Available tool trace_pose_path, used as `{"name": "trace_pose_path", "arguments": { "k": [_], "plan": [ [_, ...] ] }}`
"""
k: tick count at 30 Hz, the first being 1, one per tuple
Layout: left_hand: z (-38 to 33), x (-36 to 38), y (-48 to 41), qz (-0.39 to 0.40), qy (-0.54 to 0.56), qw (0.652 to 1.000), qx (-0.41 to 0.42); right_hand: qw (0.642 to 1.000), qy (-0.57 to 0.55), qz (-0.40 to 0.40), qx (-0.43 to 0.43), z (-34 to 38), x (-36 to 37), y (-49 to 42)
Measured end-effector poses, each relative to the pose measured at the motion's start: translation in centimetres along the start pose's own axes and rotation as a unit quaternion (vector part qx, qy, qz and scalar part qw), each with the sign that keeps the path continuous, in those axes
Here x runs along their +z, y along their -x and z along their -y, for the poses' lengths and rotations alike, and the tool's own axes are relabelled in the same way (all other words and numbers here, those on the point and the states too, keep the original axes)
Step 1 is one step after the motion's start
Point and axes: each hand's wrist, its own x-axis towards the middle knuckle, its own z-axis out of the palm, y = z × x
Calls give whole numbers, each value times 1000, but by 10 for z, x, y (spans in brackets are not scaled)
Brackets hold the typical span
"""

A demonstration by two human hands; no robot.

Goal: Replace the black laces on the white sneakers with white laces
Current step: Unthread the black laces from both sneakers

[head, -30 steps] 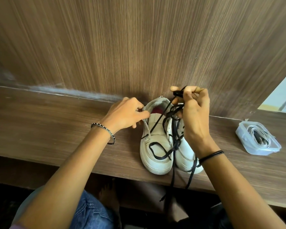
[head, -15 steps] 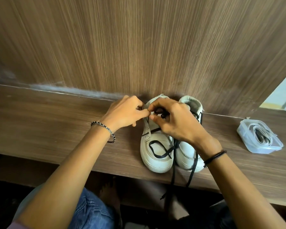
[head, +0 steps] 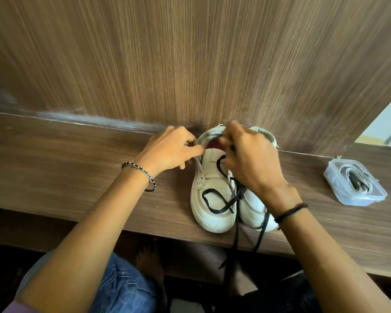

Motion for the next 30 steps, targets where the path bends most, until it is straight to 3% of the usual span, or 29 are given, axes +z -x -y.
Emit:
{"name": "trace_pose_path", "arguments": {
  "k": [2,5,8,10,12,14,18,21,24,27,30],
  "plan": [
    [-2,0,2,-9,-22,1000,-3,982,-156,-47,95,-9,-9,-6],
    [-8,9,3,-84,-100,991,0,901,-375,-23,217,-24,-17,-10],
    [-13,16,0,-158,-145,972,93,832,-494,-11,251,-30,-21,-11],
    [-18,20,-1,-118,-145,968,167,794,-555,-10,246,-28,-26,-13],
    [-23,27,-1,-40,-131,973,188,759,-607,6,234,-20,-31,-15],
    [-25,33,-1,11,-136,971,195,748,-632,47,199,-11,-35,-15],
    [-20,25,-1,15,-89,976,201,752,-631,162,99,-5,-42,-10],
    [-14,20,-1,-29,-100,968,228,766,-621,127,105,-8,-36,-12],
    [-13,20,-1,-51,-120,960,247,859,-497,45,112,-20,-21,-12],
    [-9,23,-7,-112,-86,951,275,963,-260,23,69,-34,-4,-11],
    [-15,23,-4,-127,11,960,250,983,-169,36,58,-40,5,-11]
  ]
}}
